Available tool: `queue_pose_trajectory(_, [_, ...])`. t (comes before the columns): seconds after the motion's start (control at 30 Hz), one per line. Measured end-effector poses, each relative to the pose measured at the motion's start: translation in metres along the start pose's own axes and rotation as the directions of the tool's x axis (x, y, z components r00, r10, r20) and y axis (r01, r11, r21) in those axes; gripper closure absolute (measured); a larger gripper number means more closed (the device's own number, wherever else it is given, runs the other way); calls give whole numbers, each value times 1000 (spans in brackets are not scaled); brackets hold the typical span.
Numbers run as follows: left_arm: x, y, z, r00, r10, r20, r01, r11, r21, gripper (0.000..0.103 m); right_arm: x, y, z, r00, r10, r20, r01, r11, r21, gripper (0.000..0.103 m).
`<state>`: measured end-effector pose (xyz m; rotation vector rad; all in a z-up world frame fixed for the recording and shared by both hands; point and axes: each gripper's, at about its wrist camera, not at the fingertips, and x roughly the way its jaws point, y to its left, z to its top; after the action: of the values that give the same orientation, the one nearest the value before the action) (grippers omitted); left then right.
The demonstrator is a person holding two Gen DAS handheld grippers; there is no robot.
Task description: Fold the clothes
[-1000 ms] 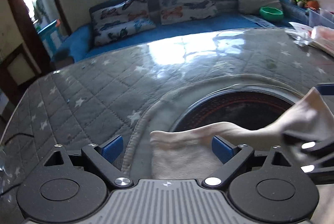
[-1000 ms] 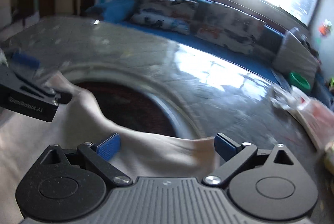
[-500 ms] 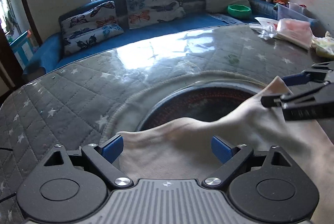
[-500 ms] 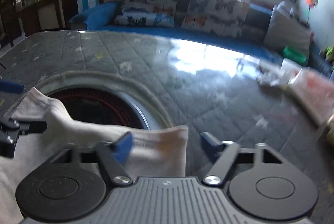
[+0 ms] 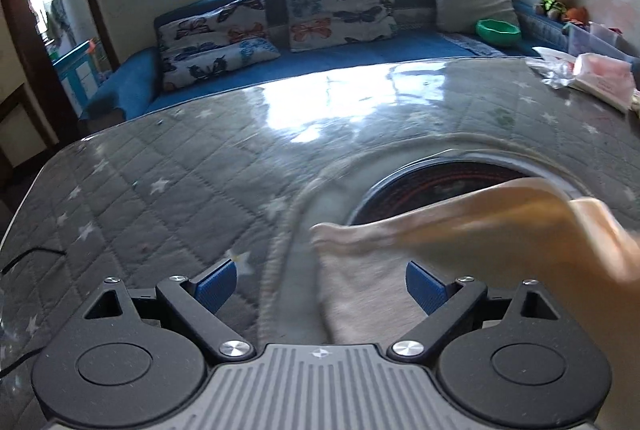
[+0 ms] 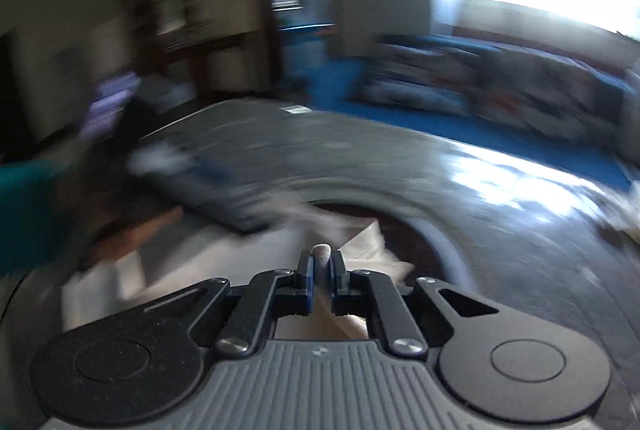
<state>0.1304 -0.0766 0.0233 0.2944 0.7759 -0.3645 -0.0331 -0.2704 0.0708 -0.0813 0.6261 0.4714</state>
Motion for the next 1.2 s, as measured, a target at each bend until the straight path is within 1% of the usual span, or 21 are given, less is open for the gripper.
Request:
queue_pose_trajectory(0.1, [0,5,-4,1000,10,-9,-10,1000,-8,9,-1,35,-10,996,66,-55,-72,990,-118,97])
queue_pose_trajectory(0.17, [1,6,-6,1000,13,-15,-13,1000,-10,9,2,44,-14,993,78,-84,-90,984,-155,97])
queue_pose_trajectory(0.23, [1,7,-7,1000,16,-17,-16,1000,-12,9,5,45,-14,993,68,-93,-83,981,-173,97])
queue_pose_trajectory(0.43, [5,11,-5,999,29,-24,-30,999,-28,9,7,32,-9,996,8,-85,-21,988,-150,97])
queue_pose_trajectory(0.5, [5,12,-5,999,35,-26,-36,999,-35,9,6,25,-6,996,-54,-76,42,988,-150,97])
queue_pose_trajectory(0.53, [5,13,-5,999,37,-25,-38,999,-39,8,6,16,-4,992,-107,-62,98,987,-126,97])
queue_pose_trajectory(0.57, [5,14,-5,999,38,-25,-39,998,-43,8,5,2,0,983,-176,-40,173,982,-71,97])
queue_pose_trajectory(0.6, [5,14,-5,999,38,-24,-39,998,-45,8,2,-14,3,968,-252,-17,252,968,0,97])
queue_pose_trajectory(0.63, [5,14,-5,999,38,-24,-39,998,-44,7,-1,-31,6,945,-327,6,326,942,77,96])
queue_pose_trajectory(0.67, [5,14,-5,999,39,-24,-40,998,-42,7,-5,-44,7,924,-382,22,377,918,128,95])
queue_pose_trajectory(0.7, [5,13,-6,999,39,-25,-40,998,-40,7,-6,-52,7,910,-413,29,404,902,155,84])
queue_pose_trajectory(0.73, [6,13,-5,999,39,-25,-40,998,-38,7,-6,-57,7,901,-434,23,423,889,174,59])
queue_pose_trajectory(0.77, [6,12,-5,999,38,-25,-39,999,-38,7,-5,-62,7,892,-452,13,442,878,181,53])
queue_pose_trajectory(0.8, [5,11,-5,999,37,-24,-38,999,-38,7,-3,-64,6,889,-459,4,452,876,166,54])
queue_pose_trajectory(0.83, [5,10,-5,999,35,-22,-36,999,-38,7,0,-64,5,891,-453,-15,450,881,146,54])
queue_pose_trajectory(0.9, [3,7,-4,1000,25,-17,-26,999,-36,7,8,-65,4,908,-414,-65,419,898,135,54])
queue_pose_trajectory(0.97, [0,2,-1,1000,15,-8,-15,1000,-24,7,17,-64,5,931,-348,-112,360,925,119,55])
queue_pose_trajectory(1.0, [0,-1,1,1000,12,-4,-12,1000,-18,7,23,-62,6,938,-319,-136,334,937,102,56])
queue_pose_trajectory(1.07, [1,-10,5,1000,14,3,-14,1000,0,7,34,-58,9,946,-275,-171,290,954,73,56])
queue_pose_trajectory(1.13, [5,-15,7,999,38,11,-39,999,19,7,44,-52,12,951,-237,-197,252,966,54,58])
queue_pose_trajectory(1.2, [10,-14,11,999,44,8,-44,999,1,7,47,-53,13,950,-251,-188,267,962,62,57])
